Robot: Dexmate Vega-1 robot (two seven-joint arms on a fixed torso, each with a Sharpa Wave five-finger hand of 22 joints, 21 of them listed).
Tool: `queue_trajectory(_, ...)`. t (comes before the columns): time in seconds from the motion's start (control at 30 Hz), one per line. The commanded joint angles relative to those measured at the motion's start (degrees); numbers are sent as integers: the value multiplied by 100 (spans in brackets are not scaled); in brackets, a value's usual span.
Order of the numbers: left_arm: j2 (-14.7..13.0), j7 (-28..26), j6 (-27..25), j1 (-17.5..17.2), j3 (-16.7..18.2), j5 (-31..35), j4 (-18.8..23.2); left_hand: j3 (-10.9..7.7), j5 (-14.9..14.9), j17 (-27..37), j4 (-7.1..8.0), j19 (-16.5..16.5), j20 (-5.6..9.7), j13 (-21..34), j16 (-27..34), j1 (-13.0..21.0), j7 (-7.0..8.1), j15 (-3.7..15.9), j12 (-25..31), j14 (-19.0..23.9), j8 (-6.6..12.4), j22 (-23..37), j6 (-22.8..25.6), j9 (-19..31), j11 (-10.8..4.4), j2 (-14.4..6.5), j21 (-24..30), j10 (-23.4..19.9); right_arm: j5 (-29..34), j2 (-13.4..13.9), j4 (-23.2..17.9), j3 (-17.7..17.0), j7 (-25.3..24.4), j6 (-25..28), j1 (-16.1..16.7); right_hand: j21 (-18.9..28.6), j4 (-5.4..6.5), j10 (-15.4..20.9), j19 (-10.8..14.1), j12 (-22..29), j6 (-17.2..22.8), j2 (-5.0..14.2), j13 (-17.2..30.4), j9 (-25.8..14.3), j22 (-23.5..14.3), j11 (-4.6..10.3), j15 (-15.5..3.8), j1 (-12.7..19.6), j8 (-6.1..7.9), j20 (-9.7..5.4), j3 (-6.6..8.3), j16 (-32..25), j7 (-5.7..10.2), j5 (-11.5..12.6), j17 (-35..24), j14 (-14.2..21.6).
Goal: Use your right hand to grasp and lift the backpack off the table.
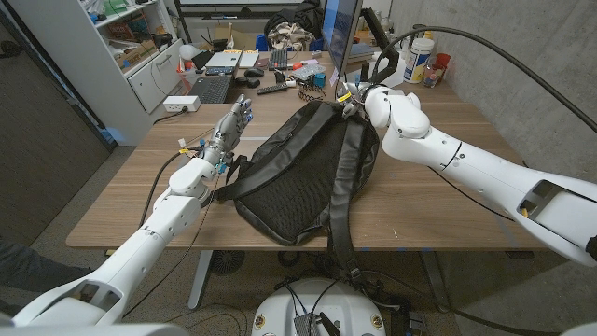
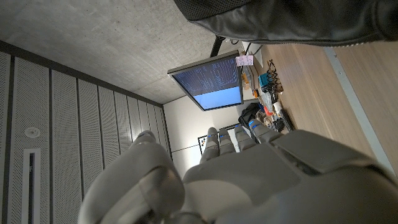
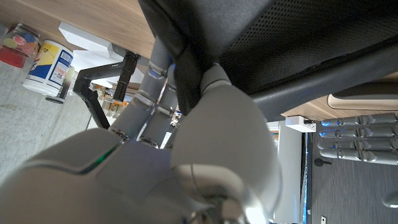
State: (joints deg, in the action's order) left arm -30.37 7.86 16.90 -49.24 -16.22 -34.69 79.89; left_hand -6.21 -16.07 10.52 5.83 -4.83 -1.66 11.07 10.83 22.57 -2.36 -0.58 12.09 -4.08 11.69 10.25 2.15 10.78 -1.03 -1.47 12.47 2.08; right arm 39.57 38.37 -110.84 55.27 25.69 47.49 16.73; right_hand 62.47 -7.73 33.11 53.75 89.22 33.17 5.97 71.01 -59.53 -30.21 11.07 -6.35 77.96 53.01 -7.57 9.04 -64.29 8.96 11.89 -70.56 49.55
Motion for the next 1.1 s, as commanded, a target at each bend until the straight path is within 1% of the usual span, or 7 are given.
queue_trajectory(0.03, -42, 19, -31, 21, -24, 44, 86, 18, -2, 29, -2, -21, -29, 9, 23, 39, 13, -10, -7, 19, 2, 20, 47, 20, -2, -60, -26, 3, 173, 286, -745, -252, -28, 258, 196, 92, -14, -36, -33, 30, 29, 107, 24, -20, -3, -11, -594, 81, 28, -534, 51, -39, -40, 19, 1, 34)
queue_trajectory(0.17, -56, 26, -42, 30, -27, 51, 114, 20, -1, 29, -3, -21, -30, 9, 24, 41, 17, -4, -6, 22, 1, 20, 47, 20, 10, -64, -28, -2, 224, 320, -928, -357, -87, 352, 269, 148, -16, -43, -38, 34, 30, 111, 24, -4, 10, -12, -596, 89, 19, -535, 67, -43, -56, 20, 4, 35)
queue_trajectory(0.33, -66, 50, -47, 48, -29, 47, 125, 22, 0, 29, -5, -19, -29, 9, 23, 45, 14, 2, -10, 24, 2, 20, 51, 20, -11, -68, -30, 6, 321, 405, -1128, -432, -85, 426, 310, 194, -20, -51, -40, 36, 22, 112, 25, -35, 22, -12, -597, 99, 35, -536, 81, -63, -64, 23, 2, 67)
queue_trajectory(0.6, -75, 91, -35, 72, -33, 45, 133, 24, 2, 29, -8, -18, -30, 9, 24, 51, 9, -10, -10, 27, 4, 20, 59, 21, 7, -74, -33, 3, 435, 484, -1491, -661, -279, 503, 489, 268, -12, -57, -89, 39, 34, 105, 24, -16, 50, -20, -590, 86, 27, -532, 98, -41, -82, 24, 18, 38)
queue_trajectory(0.83, -84, 69, -35, 47, -25, 46, 170, 27, 3, 28, -10, -17, -31, 9, 21, 55, 8, -6, -12, 22, 6, 20, 65, 21, -4, -78, -35, 6, 579, 539, -1778, -763, -258, 601, 548, 349, -9, -51, -139, 42, 52, 112, 24, -14, 84, -21, -593, 80, 32, -532, 126, 2, -113, 26, 33, 28)
queue_trajectory(1.1, -93, 32, -14, -5, -21, 64, 223, 30, 5, 28, -13, -18, -31, 10, 20, 59, 5, -8, -10, 21, 2, 20, 60, 21, -5, -82, -39, -2, 658, 607, -2024, -906, -183, 570, 585, 406, -12, -54, -167, 40, 50, 112, 23, 0, 106, -24, -595, 84, 19, -532, 145, 24, -117, 20, 36, 40)
